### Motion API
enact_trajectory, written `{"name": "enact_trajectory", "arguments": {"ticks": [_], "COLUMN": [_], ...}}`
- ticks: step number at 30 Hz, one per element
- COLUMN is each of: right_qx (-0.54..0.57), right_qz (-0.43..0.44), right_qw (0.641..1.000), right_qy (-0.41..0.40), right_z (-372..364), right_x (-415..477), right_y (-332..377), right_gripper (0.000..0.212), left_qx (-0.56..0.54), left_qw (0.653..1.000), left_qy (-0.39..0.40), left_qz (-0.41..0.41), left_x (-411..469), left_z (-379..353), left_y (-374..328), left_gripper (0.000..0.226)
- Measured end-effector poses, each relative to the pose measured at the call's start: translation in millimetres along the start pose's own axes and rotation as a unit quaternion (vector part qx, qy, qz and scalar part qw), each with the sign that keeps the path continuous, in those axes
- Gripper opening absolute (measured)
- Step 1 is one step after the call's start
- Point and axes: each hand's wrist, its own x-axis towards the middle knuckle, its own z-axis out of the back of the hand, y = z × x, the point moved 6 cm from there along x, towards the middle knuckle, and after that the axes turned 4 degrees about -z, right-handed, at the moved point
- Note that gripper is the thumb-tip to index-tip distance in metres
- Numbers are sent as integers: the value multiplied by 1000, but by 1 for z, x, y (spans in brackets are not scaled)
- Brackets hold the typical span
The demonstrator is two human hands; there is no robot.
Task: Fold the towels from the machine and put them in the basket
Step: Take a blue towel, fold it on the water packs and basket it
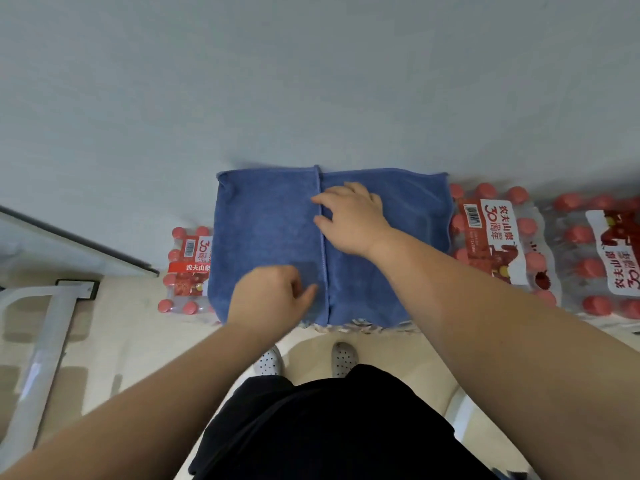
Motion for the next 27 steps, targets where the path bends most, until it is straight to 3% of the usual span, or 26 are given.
{"name": "enact_trajectory", "arguments": {"ticks": [4, 11, 17, 27], "right_qx": [-9, 25, -16, 64], "right_qz": [9, 23, -7, -9], "right_qw": [999, 999, 999, 997], "right_qy": [33, 29, 44, 33], "right_z": [-2, -2, -4, -6], "right_x": [2, 10, 4, 3], "right_y": [-1, 5, 3, 5], "right_gripper": [47, 47, 49, 46], "left_qx": [26, -43, -21, -71], "left_qw": [996, 984, 984, 979], "left_qy": [45, 24, 5, -54], "left_qz": [71, 168, 176, 183], "left_x": [-24, -32, -37, -36], "left_z": [-27, -40, -48, -64], "left_y": [-6, -18, -20, -18], "left_gripper": [51, 50, 41, 28]}}
